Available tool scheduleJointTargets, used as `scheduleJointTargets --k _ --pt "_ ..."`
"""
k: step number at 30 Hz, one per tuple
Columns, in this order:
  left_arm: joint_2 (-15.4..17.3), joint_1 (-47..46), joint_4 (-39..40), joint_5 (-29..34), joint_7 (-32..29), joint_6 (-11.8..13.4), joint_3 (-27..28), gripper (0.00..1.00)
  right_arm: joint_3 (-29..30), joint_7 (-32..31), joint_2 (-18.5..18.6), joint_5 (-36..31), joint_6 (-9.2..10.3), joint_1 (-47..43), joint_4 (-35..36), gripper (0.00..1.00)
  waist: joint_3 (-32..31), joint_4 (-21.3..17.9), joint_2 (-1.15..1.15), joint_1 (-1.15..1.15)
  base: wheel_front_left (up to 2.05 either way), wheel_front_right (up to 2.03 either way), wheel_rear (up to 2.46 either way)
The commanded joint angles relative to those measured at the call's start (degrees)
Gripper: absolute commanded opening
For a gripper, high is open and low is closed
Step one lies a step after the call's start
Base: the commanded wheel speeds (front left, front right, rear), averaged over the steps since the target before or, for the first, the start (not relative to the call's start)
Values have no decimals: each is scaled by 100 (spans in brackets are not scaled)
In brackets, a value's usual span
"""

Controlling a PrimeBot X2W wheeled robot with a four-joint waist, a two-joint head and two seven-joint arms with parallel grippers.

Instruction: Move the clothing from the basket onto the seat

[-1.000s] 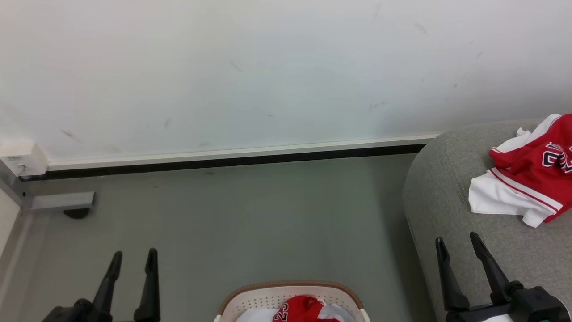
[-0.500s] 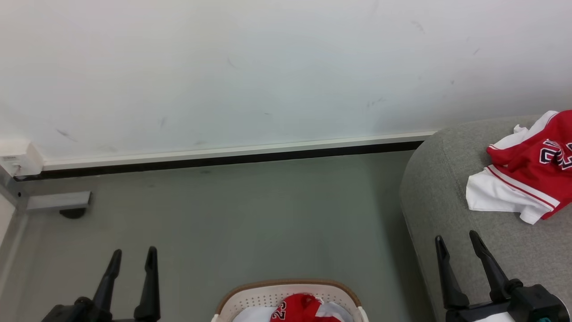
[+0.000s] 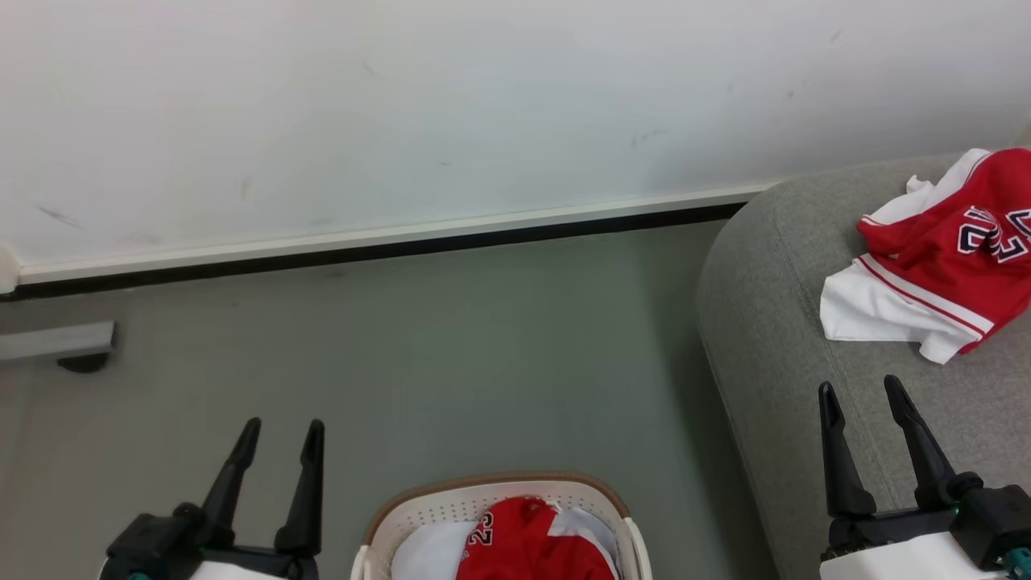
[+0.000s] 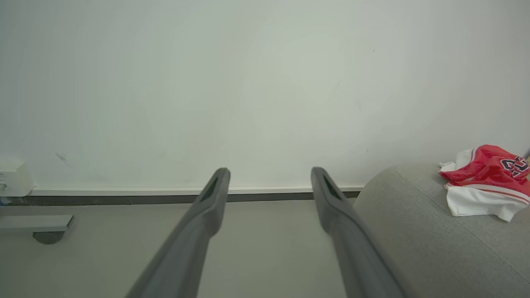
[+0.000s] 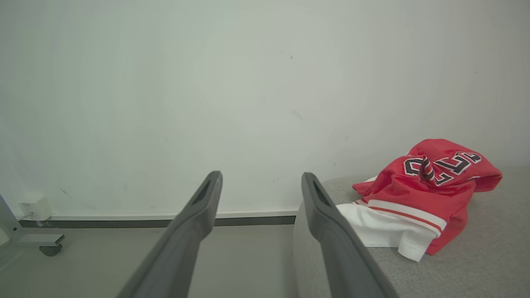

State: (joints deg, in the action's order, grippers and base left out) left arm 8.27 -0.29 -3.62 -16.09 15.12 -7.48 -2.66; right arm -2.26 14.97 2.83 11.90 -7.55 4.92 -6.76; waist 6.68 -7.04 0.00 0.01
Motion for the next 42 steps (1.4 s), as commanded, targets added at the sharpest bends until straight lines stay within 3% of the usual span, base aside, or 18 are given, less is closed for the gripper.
scheduleJointTargets --k 1,16,25,42 --pt "90 -94 -46 -115 3 2 -61 100 3 21 1 -60 13 103 52 100 156 -105 0 -1 0 0 0" --pt "778 -801 -627 -535 -128 2 -1161 100 47 20 0 12 13 510 421 100 1147 -668 0 -1 0 0 0" --pt "1231 -1705 -1441 -806 -593 1 -2456 100 153 20 2 -3 13 949 689 100 1814 -822 0 -1 0 0 0" --pt "1547 -3686 -2967 -1024 -976 1 -4792 100 378 17 -1 65 13 2061 1394 100 3371 -909 0 -1 0 0 0"
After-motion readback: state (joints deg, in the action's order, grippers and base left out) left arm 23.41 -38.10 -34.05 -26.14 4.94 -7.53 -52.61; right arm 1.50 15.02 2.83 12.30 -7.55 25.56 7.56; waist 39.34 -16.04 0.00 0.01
